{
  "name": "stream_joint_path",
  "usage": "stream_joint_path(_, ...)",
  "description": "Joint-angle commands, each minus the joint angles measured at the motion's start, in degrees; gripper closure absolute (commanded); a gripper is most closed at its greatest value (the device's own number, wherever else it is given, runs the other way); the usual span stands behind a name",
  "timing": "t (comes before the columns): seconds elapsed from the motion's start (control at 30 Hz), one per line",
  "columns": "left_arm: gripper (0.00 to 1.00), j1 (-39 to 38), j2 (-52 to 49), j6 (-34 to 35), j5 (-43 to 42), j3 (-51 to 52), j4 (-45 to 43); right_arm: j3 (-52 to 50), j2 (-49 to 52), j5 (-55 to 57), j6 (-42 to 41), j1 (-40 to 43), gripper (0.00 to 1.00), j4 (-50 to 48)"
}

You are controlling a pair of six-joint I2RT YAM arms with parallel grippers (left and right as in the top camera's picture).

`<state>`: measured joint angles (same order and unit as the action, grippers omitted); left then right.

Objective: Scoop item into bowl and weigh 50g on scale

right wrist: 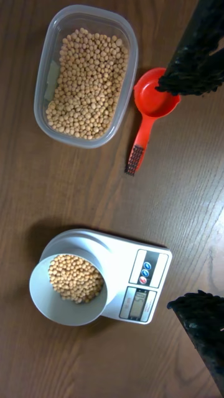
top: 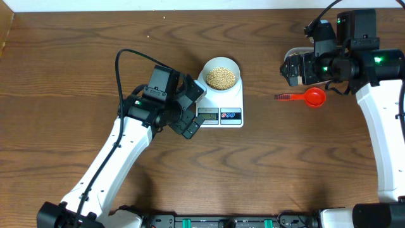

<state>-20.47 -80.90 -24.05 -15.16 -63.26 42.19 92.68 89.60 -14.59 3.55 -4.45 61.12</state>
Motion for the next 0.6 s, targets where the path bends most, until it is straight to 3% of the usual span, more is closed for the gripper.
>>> stream_joint_path(0.0, 0.02, 0.00, 0.55, -0.52, -0.90, -1.57, 0.22, 0.46, 0.02, -0.28, -0.20, -0.04, 0.01, 0.02)
stream_joint_path(0.23, 0.02, 0.00, 0.55, -0.52, -0.90, -1.57, 0.22, -7.37, -5.60, 3.54, 2.51, -0.04, 0.01, -10.12)
stream_joint_path(0.57, 0.02, -0.02, 0.55, -0.52, -0.90, -1.57, 0.22, -39.50, -24.39, 3.56, 2.97, -0.04, 0.01, -41.62)
